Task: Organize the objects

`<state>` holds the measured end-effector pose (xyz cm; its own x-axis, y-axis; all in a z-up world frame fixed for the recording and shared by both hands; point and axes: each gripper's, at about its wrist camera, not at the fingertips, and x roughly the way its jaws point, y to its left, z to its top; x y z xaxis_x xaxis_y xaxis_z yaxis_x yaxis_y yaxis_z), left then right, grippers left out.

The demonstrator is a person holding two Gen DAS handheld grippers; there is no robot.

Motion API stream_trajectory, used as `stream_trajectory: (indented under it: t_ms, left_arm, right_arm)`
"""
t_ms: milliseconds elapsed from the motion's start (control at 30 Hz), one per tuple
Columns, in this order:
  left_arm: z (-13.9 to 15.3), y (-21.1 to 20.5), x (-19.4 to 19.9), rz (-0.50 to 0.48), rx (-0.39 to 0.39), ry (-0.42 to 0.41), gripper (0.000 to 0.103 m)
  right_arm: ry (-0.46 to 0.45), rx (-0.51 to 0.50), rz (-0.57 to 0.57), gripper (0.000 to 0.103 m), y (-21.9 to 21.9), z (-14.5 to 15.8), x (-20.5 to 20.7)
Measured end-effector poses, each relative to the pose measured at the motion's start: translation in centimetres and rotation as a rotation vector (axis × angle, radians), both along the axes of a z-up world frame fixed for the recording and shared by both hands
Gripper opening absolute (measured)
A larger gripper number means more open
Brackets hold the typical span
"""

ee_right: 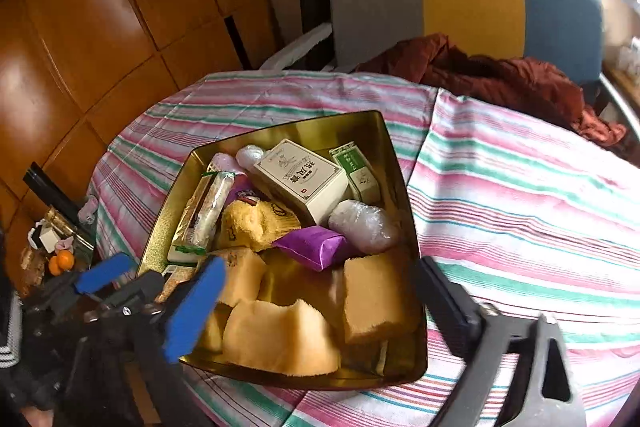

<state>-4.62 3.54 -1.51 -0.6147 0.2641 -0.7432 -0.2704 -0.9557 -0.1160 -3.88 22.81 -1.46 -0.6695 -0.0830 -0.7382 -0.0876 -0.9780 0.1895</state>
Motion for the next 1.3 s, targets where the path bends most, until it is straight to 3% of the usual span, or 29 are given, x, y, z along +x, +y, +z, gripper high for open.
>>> stream_trajectory:
  t_ms: [200,367,733,1300]
  left_arm:
    - [0.5,0.1,1.6,0.067,-0.078,0.045,0.06]
    - [1.5,0.2,2.7,0.106,-0.116,0.093,0.06]
    - [3.8,0.7,4.4,0.159,-0.11,0.178,0.06]
    - [2.5,0.7,3.6,0.136,-0.07,0.123,0.058]
  right_arm:
    - [0.038,0.098,-0.013,0.103,-1.4,0.3,1.8]
    - [0.052,0.122,-0.042,0.103,-1.4,0.3,3.1]
    - [0.071,0.117,-0.061,0.103,-1.2,-0.1,5.5]
    - [0.06,0.106,-0.035,0.103,-1.5,-0.4,5.3]
